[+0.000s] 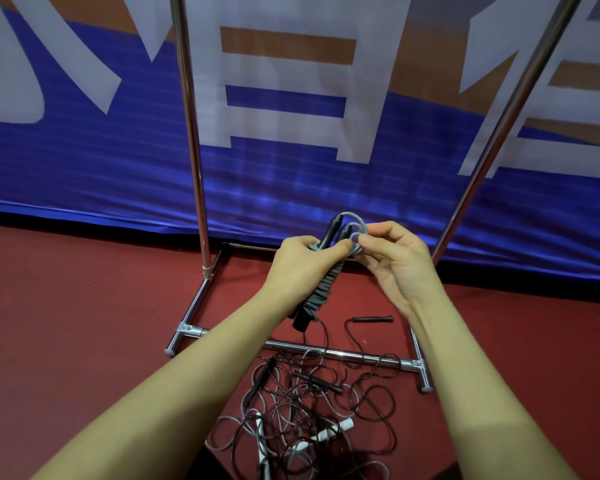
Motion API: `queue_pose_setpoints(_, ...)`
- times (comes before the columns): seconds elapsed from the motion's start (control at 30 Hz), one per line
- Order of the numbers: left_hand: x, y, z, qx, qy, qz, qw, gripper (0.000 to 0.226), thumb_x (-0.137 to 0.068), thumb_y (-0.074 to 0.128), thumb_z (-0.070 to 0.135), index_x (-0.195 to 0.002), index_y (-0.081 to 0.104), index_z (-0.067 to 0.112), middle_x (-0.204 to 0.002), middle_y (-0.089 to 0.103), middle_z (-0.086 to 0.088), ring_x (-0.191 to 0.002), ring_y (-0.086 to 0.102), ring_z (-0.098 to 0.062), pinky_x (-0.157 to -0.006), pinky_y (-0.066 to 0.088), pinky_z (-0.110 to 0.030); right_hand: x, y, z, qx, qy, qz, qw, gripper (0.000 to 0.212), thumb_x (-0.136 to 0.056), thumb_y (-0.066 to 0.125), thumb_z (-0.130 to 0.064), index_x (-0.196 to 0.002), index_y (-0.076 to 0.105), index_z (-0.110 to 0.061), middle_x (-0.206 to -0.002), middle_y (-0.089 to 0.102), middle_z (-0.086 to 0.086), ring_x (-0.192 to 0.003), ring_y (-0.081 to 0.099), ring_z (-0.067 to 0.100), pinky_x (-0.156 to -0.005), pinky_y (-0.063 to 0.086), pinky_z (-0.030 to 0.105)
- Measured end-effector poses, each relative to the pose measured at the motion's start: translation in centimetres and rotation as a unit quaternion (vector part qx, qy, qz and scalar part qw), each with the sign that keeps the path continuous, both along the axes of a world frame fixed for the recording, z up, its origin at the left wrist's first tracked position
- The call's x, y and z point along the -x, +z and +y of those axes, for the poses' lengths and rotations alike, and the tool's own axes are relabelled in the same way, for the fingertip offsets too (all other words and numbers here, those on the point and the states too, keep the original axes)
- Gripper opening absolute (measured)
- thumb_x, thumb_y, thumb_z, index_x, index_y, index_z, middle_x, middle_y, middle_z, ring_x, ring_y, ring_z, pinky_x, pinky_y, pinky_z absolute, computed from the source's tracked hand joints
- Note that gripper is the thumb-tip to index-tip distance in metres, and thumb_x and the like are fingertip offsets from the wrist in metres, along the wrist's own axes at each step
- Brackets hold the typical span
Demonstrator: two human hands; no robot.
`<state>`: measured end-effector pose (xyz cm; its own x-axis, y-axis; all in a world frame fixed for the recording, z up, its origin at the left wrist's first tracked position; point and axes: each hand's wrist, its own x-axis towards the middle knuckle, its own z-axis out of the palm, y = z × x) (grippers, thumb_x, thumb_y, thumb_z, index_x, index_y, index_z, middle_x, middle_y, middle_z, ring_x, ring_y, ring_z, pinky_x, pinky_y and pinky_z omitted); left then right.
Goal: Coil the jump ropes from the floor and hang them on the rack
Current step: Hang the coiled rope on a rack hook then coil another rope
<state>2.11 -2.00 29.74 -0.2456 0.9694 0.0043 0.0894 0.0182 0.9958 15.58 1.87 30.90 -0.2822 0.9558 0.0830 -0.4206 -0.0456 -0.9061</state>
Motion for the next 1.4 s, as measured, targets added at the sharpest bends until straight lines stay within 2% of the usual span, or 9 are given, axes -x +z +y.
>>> queue_pose_setpoints(0.1, 0.3, 0.2, 0.1, 0.018, -0.005, 0.005, 1.000, 0.054, -0.049, 0.071, 0.061, -0.065, 0.058, 0.011, -0.056, 0.058, -0.009, -0.051, 0.053, -0.023, -0.057, 0.046, -0.041, 0.2, -0.2, -0.2, 0.003, 0.021, 0.007, 1.000, 0.011, -0.075, 0.059, 0.006, -0.082, 0.061, -0.002, -0.075, 0.071, 0.008, -0.069, 0.067, 0.017, -0.076, 0.055, 0.029)
queue_pose_setpoints(0.23, 0.6, 0.3, 0.0, -0.002, -0.032, -0.021, 0.999, 0.039, -0.075, 0.075, 0.043, -0.067, 0.056, 0.009, -0.053, 0.058, -0.008, -0.047, 0.054, -0.022, -0.050, 0.044, -0.030, 0.0, 0.0, -0.2, -0.004, 0.058, 0.025, 0.998, 0.023, -0.072, 0.060, 0.000, -0.095, 0.063, 0.002, -0.082, 0.073, 0.008, -0.078, 0.069, 0.017, -0.078, 0.055, 0.026)
queue_pose_setpoints(0.33, 0.6, 0.7, -0.1, -0.006, -0.053, -0.064, 0.997, 0.033, -0.082, 0.071, 0.035, -0.072, 0.057, 0.007, -0.054, 0.056, -0.011, -0.044, 0.053, -0.021, -0.044, 0.042, -0.024, -0.1, -0.1, -0.3, -0.022, 0.069, 0.026, 0.997, 0.028, -0.075, 0.059, -0.001, -0.102, 0.063, 0.003, -0.089, 0.073, 0.008, -0.085, 0.069, 0.017, -0.080, 0.054, 0.025)
queue_pose_setpoints(0.53, 0.4, 1.0, -0.6, 0.013, -0.090, -0.082, 0.992, 0.032, -0.085, 0.068, 0.035, -0.080, 0.058, 0.005, -0.053, 0.057, -0.012, -0.042, 0.052, -0.021, -0.042, 0.043, -0.022, 0.0, -0.1, -0.2, -0.046, 0.044, 0.008, 0.998, 0.022, -0.072, 0.061, -0.006, -0.093, 0.061, -0.001, -0.082, 0.070, 0.003, -0.080, 0.066, 0.013, -0.079, 0.053, 0.022)
queue_pose_setpoints(0.73, 0.0, 0.9, -0.9, -0.038, -0.104, -0.069, 0.991, 0.029, -0.087, 0.065, 0.032, -0.084, 0.057, 0.005, -0.058, 0.059, -0.008, -0.048, 0.056, -0.019, -0.046, 0.046, -0.025, 0.3, -0.3, -0.1, -0.036, 0.018, -0.017, 0.999, 0.009, -0.075, 0.061, -0.018, -0.079, 0.060, -0.010, -0.070, 0.067, 0.001, -0.068, 0.061, 0.013, -0.075, 0.047, 0.027)
queue_pose_setpoints(0.9, -0.1, 0.7, -0.8, -0.064, -0.063, -0.057, 0.994, 0.029, -0.083, 0.072, 0.028, -0.077, 0.051, 0.008, -0.057, 0.054, -0.004, -0.046, 0.057, -0.025, -0.045, 0.046, -0.027, 0.2, -0.3, 0.0, -0.039, -0.001, -0.042, 0.998, 0.012, -0.074, 0.063, -0.025, -0.077, 0.060, -0.015, -0.070, 0.065, -0.002, -0.064, 0.058, 0.007, -0.070, 0.043, 0.025)
queue_pose_setpoints(1.0, -0.2, 0.9, -0.8, -0.056, -0.055, -0.070, 0.994, 0.034, -0.085, 0.069, 0.029, -0.071, 0.045, 0.011, -0.055, 0.053, -0.004, -0.043, 0.058, -0.026, -0.041, 0.043, -0.024, 0.3, -0.4, 0.0, -0.044, 0.001, -0.005, 0.999, 0.012, -0.081, 0.056, -0.026, -0.082, 0.058, -0.014, -0.070, 0.066, -0.006, -0.065, 0.058, 0.006, -0.067, 0.044, 0.020)
queue_pose_setpoints(1.17, -0.4, 1.3, -0.6, -0.049, -0.060, -0.082, 0.994, 0.036, -0.086, 0.066, 0.034, -0.071, 0.044, 0.010, -0.056, 0.054, -0.006, -0.041, 0.057, -0.025, -0.040, 0.043, -0.023, 0.4, -0.4, -0.1, -0.050, -0.004, 0.039, 0.998, 0.016, -0.091, 0.045, 0.000, -0.088, 0.059, -0.008, -0.074, 0.070, -0.005, -0.070, 0.062, 0.005, -0.068, 0.046, 0.015)
queue_pose_setpoints(1.4, -0.3, 1.2, -0.5, -0.035, -0.039, -0.141, 0.989, 0.036, -0.086, 0.065, 0.036, -0.072, 0.046, 0.009, -0.053, 0.053, -0.007, -0.037, 0.054, -0.023, -0.037, 0.041, -0.021, 1.2, -0.4, -0.2, -0.016, 0.009, 0.050, 0.999, 0.008, -0.077, 0.057, -0.016, -0.080, 0.061, -0.010, -0.071, 0.071, -0.002, -0.067, 0.063, 0.006, -0.065, 0.045, 0.016)
